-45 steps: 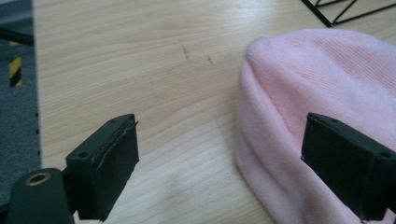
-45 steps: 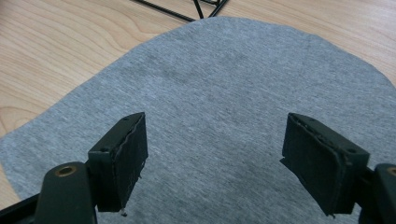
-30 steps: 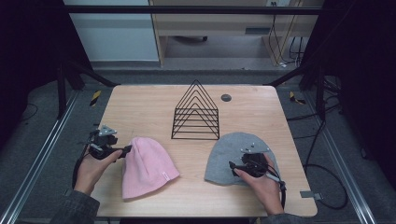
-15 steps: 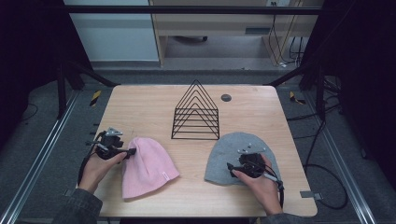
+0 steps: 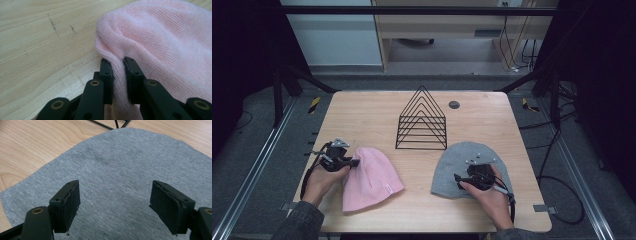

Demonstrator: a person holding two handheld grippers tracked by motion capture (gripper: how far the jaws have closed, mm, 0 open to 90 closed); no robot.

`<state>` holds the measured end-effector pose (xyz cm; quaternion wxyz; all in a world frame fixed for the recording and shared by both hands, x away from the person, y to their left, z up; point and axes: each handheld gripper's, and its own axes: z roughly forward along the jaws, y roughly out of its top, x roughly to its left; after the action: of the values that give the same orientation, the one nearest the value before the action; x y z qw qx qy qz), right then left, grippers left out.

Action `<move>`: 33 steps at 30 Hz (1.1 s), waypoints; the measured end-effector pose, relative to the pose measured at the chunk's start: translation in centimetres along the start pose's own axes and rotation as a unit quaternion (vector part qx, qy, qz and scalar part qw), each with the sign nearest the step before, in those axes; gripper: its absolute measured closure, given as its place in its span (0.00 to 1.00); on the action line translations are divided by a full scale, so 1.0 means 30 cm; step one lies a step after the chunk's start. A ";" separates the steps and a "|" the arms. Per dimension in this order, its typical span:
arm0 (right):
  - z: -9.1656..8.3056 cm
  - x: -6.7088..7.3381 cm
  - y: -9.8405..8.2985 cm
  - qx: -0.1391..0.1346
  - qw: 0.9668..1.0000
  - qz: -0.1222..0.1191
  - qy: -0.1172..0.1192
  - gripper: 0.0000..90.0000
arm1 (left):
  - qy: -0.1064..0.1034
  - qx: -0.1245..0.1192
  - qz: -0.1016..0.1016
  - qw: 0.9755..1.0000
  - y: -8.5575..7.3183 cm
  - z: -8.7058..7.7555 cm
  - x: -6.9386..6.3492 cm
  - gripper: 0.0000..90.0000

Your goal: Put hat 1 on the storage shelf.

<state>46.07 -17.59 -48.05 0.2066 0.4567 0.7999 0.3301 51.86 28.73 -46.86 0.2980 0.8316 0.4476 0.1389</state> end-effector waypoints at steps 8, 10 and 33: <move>-0.004 -0.007 0.001 -0.012 1.000 0.002 -0.008 0.27 | 0.021 -0.025 0.029 0.999 0.019 -0.068 -0.051 0.90; -0.010 -0.010 0.001 -0.017 1.000 0.004 -0.008 0.27 | 0.020 -0.035 0.035 0.999 0.028 -0.092 -0.064 0.90; -0.127 0.114 0.182 -0.079 0.994 -0.066 0.040 0.39 | 0.032 -0.115 0.190 0.974 0.350 -0.441 -0.291 0.93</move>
<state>45.21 -13.93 -41.59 0.2307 0.3715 0.8075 0.3958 47.33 22.01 -29.66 0.3454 0.8569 0.2714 0.2698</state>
